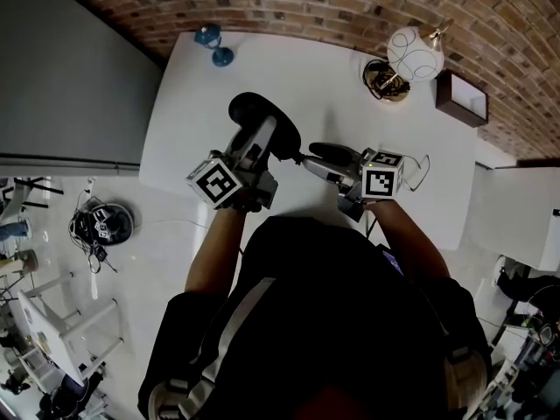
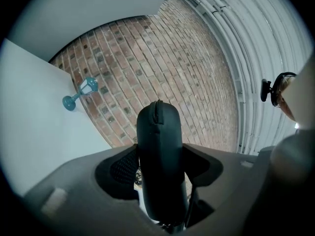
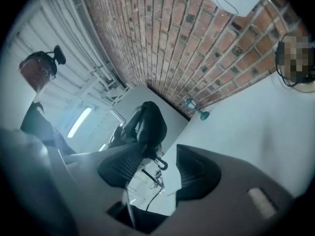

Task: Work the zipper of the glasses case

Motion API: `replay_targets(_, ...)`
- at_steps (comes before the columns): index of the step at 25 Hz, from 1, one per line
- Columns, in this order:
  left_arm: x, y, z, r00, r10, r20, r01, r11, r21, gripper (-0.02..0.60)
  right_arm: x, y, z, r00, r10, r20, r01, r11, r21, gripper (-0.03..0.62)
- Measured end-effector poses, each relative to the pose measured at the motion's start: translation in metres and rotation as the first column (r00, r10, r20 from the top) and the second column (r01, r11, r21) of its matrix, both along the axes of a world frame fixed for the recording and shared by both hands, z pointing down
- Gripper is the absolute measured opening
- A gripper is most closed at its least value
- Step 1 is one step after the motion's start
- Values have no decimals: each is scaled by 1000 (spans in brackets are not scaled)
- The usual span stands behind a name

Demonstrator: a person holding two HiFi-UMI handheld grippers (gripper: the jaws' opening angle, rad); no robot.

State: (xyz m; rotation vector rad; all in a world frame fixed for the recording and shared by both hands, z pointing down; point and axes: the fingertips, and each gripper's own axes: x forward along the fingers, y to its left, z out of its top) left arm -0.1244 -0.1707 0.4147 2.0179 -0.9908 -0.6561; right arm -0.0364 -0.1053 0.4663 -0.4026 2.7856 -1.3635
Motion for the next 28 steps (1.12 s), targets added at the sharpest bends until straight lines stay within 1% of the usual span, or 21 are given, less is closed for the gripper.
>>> replay_targets(2, -5, -5, 2, 999, -38, 20, 39, 999, -22, 261, 1, 5, 12, 997, -17, -77, 21, 998, 54, 224)
replay_targets(4, -9, -9, 2, 997, -70, 37, 71, 997, -37, 259, 0, 10, 21, 991, -29, -134, 41, 995, 88, 212)
replay_targets(7, -6, -17, -6, 996, -92, 12, 92, 996, -2, 259, -2, 12, 26, 987, -18, -162, 39, 991, 128, 172)
replay_targets(10, -3, -22, -9, 993, -114, 11, 114, 994, -3, 259, -7, 12, 23, 982, 2, -189, 38, 978, 207, 112)
replay_targets(12, 1, -24, -7, 992, -125, 5, 125, 992, -28, 259, -10, 11, 18, 976, 16, -217, 48, 958, 284, 65)
replay_targets(14, 5, -25, -7, 991, -132, 9, 133, 990, -40, 259, -12, 11, 15, 966, 37, -258, 63, 927, 370, 51)
replay_targets(16, 10, -26, -6, 991, -135, 1, 135, 990, -37, 259, -13, 8, 14, 954, 65, -293, 69, 902, 425, 34)
replay_targets(19, 13, -25, -3, 989, -148, -11, 147, 988, -52, 259, -14, 4, 16, 942, 101, -320, 58, 890, 453, 38)
replay_targets(21, 13, -24, -1, 986, -165, -13, 163, 984, -73, 259, -15, 2, 18, 936, 116, -332, 52, 888, 457, 93)
replay_targets(22, 13, -23, 0, 985, -172, -13, 171, 982, -81, 259, -16, 1, 19, 934, 122, -336, 50, 886, 460, 109)
replay_targets(24, 14, -23, 0, 983, -181, -15, 179, 980, -88, 259, -18, -1, 20, 933, 126, -337, 48, 885, 463, 114)
replay_targets(28, 18, -24, -3, 984, -175, -18, 174, 983, -63, 258, -21, -6, 20, 934, 141, -329, 23, 893, 449, 114)
